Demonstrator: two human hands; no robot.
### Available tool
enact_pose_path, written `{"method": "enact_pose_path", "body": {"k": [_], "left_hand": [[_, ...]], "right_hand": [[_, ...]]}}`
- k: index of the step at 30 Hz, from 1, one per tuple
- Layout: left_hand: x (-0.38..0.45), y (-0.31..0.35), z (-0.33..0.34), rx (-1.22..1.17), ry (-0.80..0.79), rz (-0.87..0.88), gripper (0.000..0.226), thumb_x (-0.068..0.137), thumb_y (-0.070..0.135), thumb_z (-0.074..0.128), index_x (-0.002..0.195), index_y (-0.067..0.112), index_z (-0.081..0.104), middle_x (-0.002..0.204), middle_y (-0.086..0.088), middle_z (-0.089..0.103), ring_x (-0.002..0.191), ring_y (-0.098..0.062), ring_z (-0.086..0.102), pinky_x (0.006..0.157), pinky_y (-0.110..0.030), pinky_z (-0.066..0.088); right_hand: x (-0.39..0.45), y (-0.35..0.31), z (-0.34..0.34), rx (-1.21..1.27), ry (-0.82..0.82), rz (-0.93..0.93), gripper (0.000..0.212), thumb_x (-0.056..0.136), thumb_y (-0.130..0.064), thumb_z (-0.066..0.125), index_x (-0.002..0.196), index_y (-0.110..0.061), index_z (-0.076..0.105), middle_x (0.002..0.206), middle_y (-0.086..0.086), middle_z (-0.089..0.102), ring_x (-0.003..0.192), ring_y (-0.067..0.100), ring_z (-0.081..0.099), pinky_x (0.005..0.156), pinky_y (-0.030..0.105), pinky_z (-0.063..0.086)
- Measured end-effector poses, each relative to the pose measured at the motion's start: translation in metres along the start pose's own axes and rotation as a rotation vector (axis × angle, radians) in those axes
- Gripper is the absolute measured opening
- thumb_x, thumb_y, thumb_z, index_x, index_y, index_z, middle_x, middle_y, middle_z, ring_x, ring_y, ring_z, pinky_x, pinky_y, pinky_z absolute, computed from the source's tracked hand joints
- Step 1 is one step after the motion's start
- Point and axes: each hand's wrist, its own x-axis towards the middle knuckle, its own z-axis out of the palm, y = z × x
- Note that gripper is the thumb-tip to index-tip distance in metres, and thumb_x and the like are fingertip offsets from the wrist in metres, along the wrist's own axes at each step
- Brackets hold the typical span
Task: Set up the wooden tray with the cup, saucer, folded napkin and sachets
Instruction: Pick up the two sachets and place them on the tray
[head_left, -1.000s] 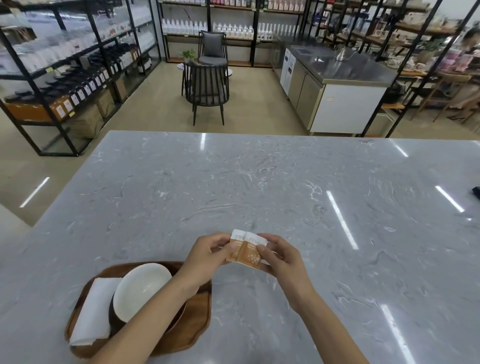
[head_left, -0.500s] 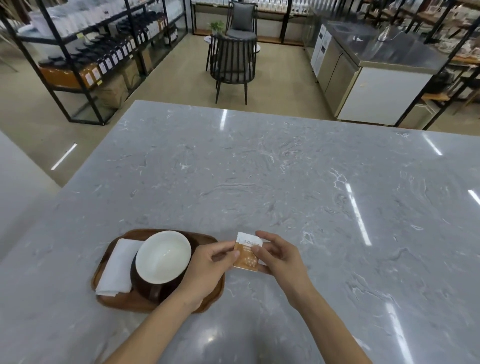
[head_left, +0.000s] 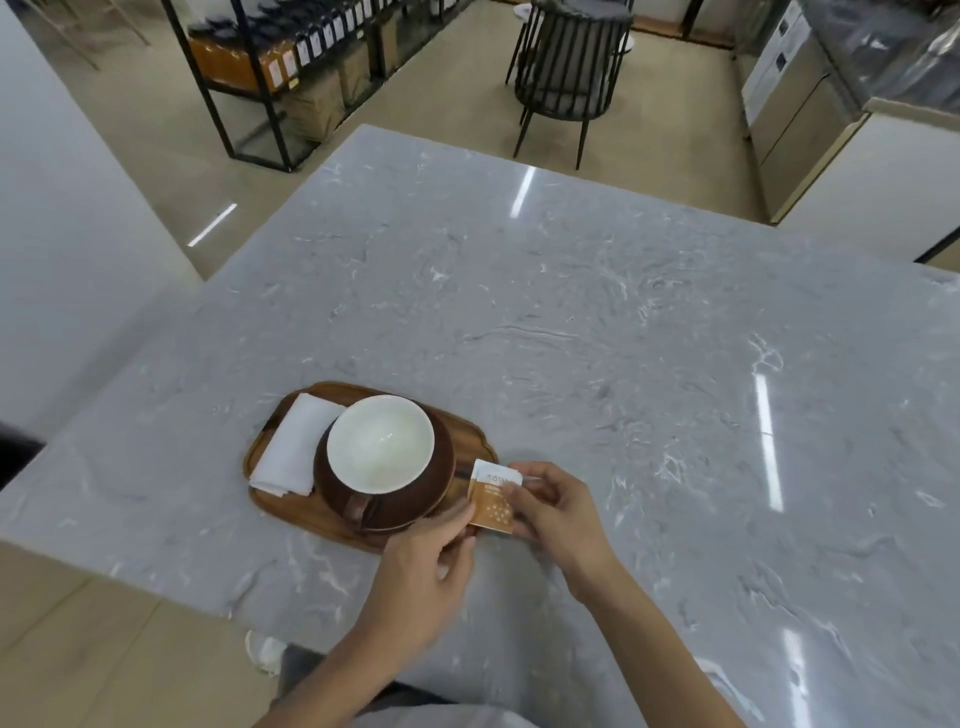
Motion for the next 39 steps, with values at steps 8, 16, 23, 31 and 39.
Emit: {"method": "enact_pose_path", "body": {"k": [8,16,23,31,39], "left_hand": [[-0.019,-0.015,0.0,0.256,-0.035,0.086,0.045,0.096,0.023,0.063,0.14,0.017,0.059,0.146,0.004,0.057,0.135,-0.01,0.052,0.109,-0.033,0.049],[-0.022,-0.02,-0.002,0.278,-0.016,0.18,0.047,0.09,0.01,0.07,0.136,0.01,0.062,0.144,-0.001,0.059,0.134,-0.015,0.055,0.105,-0.036,0.052],[-0.023,-0.026,-0.003,0.312,-0.031,0.203,0.047,0.091,0.013,0.068,0.137,0.01,0.061,0.148,-0.002,0.056,0.137,-0.015,0.052,0.106,-0.035,0.051],[-0.025,-0.032,-0.005,0.322,-0.02,0.21,0.046,0.093,0.017,0.067,0.138,0.01,0.06,0.147,-0.002,0.056,0.138,-0.014,0.051,0.109,-0.031,0.047],[-0.024,-0.027,-0.015,0.296,-0.07,0.239,0.044,0.094,0.02,0.066,0.138,0.014,0.062,0.148,-0.001,0.055,0.138,-0.013,0.049,0.11,-0.029,0.045]], "right_hand": [[0.01,0.007,0.015,-0.233,0.037,-0.071,0.011,0.094,-0.006,0.07,0.105,-0.008,0.071,0.081,0.002,0.07,0.065,0.006,0.071,0.059,0.024,0.06],[0.004,0.02,0.016,-0.445,0.122,-0.204,0.021,0.095,-0.027,0.068,0.114,-0.027,0.061,0.084,-0.003,0.069,0.068,0.012,0.073,0.062,0.029,0.063],[0.002,0.029,0.02,-0.363,0.1,-0.234,0.021,0.096,-0.021,0.069,0.116,-0.024,0.063,0.088,0.002,0.069,0.071,0.014,0.074,0.058,0.024,0.061],[0.005,0.035,0.022,-0.359,0.107,-0.244,0.02,0.097,-0.024,0.068,0.116,-0.027,0.064,0.089,0.003,0.068,0.068,0.013,0.074,0.057,0.022,0.061],[-0.002,0.029,0.018,-0.475,0.117,-0.281,0.021,0.095,-0.033,0.068,0.115,-0.031,0.062,0.085,-0.002,0.071,0.065,0.013,0.072,0.06,0.029,0.061]]}}
